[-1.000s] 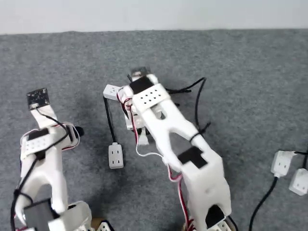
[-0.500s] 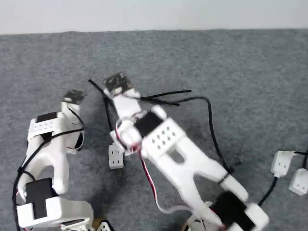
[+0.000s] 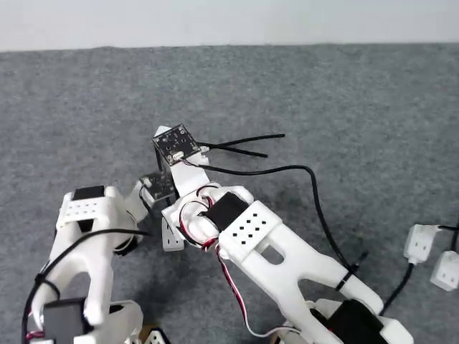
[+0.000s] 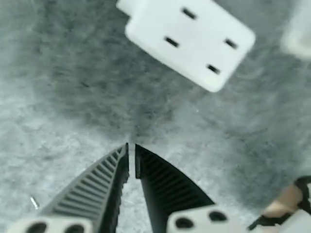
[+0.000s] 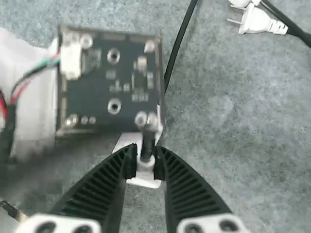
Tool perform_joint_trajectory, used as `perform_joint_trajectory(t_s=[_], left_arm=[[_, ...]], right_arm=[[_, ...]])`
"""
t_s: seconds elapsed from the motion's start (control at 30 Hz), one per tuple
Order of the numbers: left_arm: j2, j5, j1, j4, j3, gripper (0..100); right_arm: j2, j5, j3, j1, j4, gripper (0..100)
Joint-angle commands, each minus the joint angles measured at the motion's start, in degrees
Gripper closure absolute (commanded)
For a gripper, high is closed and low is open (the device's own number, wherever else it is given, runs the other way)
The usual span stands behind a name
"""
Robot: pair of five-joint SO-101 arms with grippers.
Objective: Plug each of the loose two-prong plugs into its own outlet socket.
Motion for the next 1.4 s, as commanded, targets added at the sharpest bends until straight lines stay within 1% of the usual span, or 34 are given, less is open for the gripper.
perform_joint_trajectory(t_s=[0.0,0.17,0.2,0.27,0.3,0.33,0.4,0.53,0.57,0.73,0.9,1.37], left_arm=[[-3.3,-1.1,0.9,-1.1,0.4,98],[-3.4,-0.6,0.6,-1.5,0.3,98],[-3.6,1.3,0.4,-2.6,0.3,98],[-3.6,8.2,-1.1,-5.4,0.1,98],[-3.7,10.5,-1.9,-6.4,0.1,98],[-3.7,11.3,-2.7,-6.9,0.1,98],[-4.5,13.1,-4.1,-7.4,-0.1,98],[-7.4,22.6,-6.1,-12.2,1.6,98],[-8.2,23.6,-6.2,-13.0,2.2,98],[-12.7,23.6,-6.1,-14.7,5.7,98],[-14.9,23.6,-6.1,-15.4,7.3,98],[-15.0,23.6,-6.2,-15.4,7.3,98]], right_arm=[[-3.1,-0.6,-0.5,-0.1,-0.9,99.1],[-3.0,-0.7,-0.5,0.0,-0.9,99.1],[-3.0,-0.7,-0.5,0.0,-0.9,99.1],[-3.0,-0.7,-0.4,0.0,-1.2,99.1],[-3.0,-0.8,0.0,0.0,-1.5,99.1],[-3.0,-0.9,0.8,0.0,-3.0,99.1],[-3.0,-3.3,3.7,0.3,-8.5,99.1],[-3.0,-5.8,9.8,1.5,-19.4,99.1],[-3.0,-5.9,10.5,1.5,-21.1,99.1],[-2.2,-6.2,11.0,1.5,-24.5,99.1],[1.8,-6.2,11.0,1.5,-26.9,99.1],[4.1,-6.0,12.1,1.5,-26.8,99.1]])
